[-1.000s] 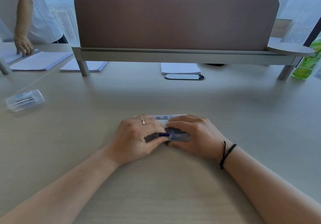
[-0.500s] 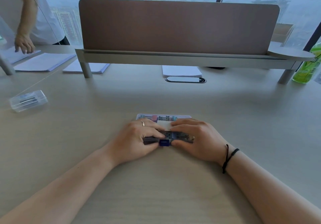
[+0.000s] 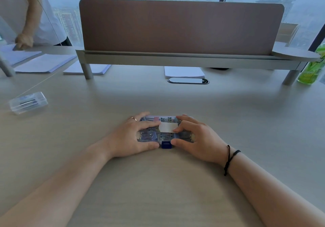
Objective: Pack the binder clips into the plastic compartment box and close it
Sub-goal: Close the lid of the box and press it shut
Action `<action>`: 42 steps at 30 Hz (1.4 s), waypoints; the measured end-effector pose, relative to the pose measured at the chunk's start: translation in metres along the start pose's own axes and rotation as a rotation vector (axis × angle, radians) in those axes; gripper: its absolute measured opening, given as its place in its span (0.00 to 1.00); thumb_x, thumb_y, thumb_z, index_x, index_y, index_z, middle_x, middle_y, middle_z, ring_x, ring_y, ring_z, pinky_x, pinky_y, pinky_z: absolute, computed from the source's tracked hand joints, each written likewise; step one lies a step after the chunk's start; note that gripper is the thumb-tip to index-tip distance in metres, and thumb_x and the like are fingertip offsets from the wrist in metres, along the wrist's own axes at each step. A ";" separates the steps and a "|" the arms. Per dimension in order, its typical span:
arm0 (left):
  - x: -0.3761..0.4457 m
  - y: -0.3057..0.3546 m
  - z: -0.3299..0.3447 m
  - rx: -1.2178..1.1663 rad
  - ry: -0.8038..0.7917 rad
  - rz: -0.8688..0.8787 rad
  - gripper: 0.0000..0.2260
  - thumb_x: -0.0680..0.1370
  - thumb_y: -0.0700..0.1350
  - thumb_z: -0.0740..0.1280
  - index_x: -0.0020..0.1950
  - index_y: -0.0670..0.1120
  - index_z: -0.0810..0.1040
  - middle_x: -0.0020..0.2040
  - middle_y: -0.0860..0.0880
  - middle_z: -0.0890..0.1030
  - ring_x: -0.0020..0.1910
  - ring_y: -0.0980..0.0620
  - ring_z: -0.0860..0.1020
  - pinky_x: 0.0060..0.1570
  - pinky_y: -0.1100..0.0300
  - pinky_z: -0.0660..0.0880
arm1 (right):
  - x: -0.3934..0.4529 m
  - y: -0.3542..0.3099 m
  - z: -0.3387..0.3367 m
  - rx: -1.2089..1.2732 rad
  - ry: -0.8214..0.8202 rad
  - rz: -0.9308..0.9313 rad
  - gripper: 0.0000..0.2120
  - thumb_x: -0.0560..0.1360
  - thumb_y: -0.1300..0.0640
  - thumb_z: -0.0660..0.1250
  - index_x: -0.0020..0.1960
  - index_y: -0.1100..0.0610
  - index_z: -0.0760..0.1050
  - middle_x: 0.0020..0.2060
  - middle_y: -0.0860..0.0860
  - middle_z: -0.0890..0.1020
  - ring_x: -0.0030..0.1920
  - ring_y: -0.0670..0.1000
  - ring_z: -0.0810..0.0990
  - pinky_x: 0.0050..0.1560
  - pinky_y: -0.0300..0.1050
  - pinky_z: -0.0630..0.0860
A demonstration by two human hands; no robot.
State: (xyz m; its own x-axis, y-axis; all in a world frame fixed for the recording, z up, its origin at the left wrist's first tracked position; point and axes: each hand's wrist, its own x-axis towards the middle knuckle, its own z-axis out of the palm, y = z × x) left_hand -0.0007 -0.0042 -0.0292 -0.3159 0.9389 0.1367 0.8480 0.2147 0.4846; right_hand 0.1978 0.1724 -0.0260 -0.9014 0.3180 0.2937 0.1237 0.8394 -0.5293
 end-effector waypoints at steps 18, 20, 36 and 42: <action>0.001 0.003 0.006 0.088 0.001 0.003 0.34 0.65 0.75 0.65 0.69 0.68 0.69 0.69 0.57 0.63 0.70 0.56 0.65 0.71 0.55 0.66 | 0.013 -0.012 0.004 -0.152 -0.096 0.020 0.26 0.64 0.30 0.71 0.53 0.42 0.67 0.62 0.42 0.69 0.64 0.45 0.65 0.58 0.40 0.66; 0.001 0.005 0.006 0.153 -0.039 -0.013 0.34 0.66 0.76 0.61 0.71 0.68 0.65 0.70 0.57 0.60 0.71 0.53 0.62 0.72 0.53 0.64 | 0.014 -0.011 0.004 -0.151 -0.112 0.024 0.26 0.64 0.29 0.70 0.54 0.40 0.67 0.63 0.42 0.68 0.64 0.46 0.65 0.61 0.43 0.69; -0.001 0.002 0.007 0.170 -0.041 0.000 0.35 0.66 0.80 0.55 0.71 0.72 0.62 0.72 0.53 0.62 0.71 0.50 0.64 0.72 0.51 0.65 | 0.013 -0.012 0.005 -0.282 -0.165 -0.012 0.31 0.67 0.25 0.62 0.66 0.34 0.61 0.69 0.45 0.66 0.73 0.50 0.61 0.69 0.53 0.67; -0.004 0.005 0.006 0.153 -0.030 0.006 0.31 0.68 0.76 0.60 0.71 0.74 0.61 0.73 0.52 0.63 0.72 0.51 0.64 0.73 0.53 0.64 | 0.011 -0.007 0.001 -0.293 -0.243 -0.019 0.35 0.67 0.23 0.60 0.69 0.33 0.57 0.74 0.46 0.61 0.76 0.49 0.55 0.74 0.52 0.61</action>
State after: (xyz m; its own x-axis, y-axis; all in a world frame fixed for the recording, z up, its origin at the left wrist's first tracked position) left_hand 0.0075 -0.0050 -0.0323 -0.2995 0.9474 0.1127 0.9055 0.2451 0.3463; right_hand 0.1862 0.1697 -0.0199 -0.9723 0.2174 0.0856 0.1880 0.9456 -0.2655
